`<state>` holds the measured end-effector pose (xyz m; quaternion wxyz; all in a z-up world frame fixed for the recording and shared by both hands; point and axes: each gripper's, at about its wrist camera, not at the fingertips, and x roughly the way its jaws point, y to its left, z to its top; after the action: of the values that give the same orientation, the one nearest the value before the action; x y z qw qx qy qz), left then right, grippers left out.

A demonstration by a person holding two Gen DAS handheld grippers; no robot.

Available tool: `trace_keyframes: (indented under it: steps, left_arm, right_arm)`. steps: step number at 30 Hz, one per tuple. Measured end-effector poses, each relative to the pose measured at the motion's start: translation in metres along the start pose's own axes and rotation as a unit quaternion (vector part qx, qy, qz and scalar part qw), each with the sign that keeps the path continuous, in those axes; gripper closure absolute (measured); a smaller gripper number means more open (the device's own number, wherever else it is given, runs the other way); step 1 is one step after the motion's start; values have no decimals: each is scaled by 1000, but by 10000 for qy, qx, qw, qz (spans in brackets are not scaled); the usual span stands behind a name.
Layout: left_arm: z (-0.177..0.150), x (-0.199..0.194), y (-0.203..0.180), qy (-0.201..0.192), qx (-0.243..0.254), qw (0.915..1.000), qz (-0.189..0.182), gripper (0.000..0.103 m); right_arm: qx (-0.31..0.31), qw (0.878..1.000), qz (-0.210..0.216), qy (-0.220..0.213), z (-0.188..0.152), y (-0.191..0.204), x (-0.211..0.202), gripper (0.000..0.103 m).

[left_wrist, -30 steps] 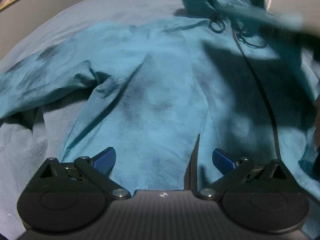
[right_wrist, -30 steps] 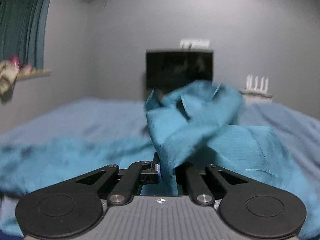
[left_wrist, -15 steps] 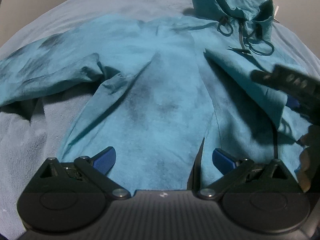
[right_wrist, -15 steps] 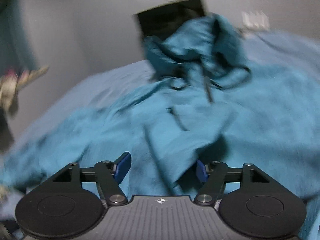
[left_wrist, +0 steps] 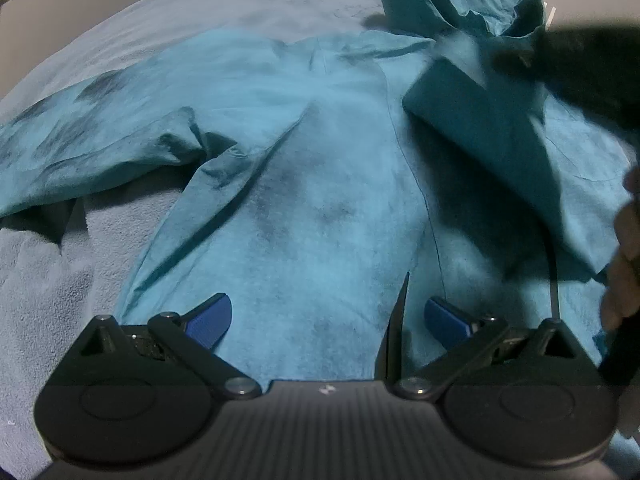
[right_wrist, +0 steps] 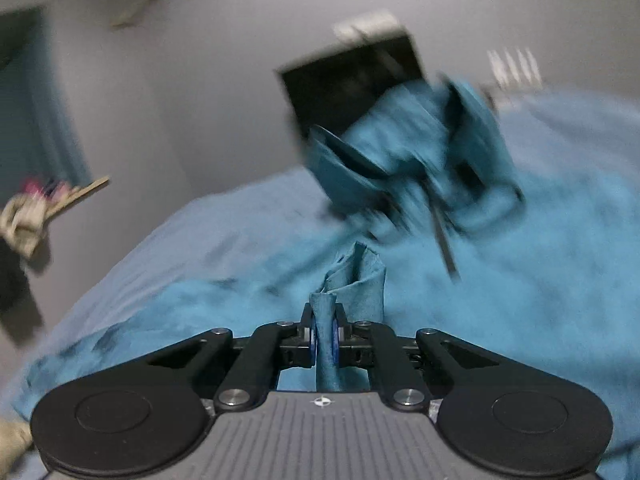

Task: Fold large clothes
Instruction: 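Carry the sleeve across the jacket front with the right gripper and release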

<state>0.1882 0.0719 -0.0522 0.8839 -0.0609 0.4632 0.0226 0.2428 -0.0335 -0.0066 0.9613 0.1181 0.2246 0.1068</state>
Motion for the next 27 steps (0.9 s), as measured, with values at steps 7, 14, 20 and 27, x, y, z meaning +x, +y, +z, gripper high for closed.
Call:
trace_keyframes:
  steps: [7, 14, 20, 27]
  left_arm:
    - [2, 0, 3, 10, -101, 9999, -50, 0]
    - [2, -1, 4, 14, -171, 9998, -88, 0]
    - [3, 0, 7, 24, -140, 9999, -82, 0]
    - [14, -8, 20, -121, -324, 9994, -71, 0]
  right_arm:
    - [-876, 9902, 628, 887, -10, 39, 20, 68]
    - [264, 9914, 855, 956, -7, -4, 3, 60]
    - [-78, 9801, -181, 1974, -29, -21, 28, 64]
    - [166, 9875, -465, 1495, -34, -38, -9, 41]
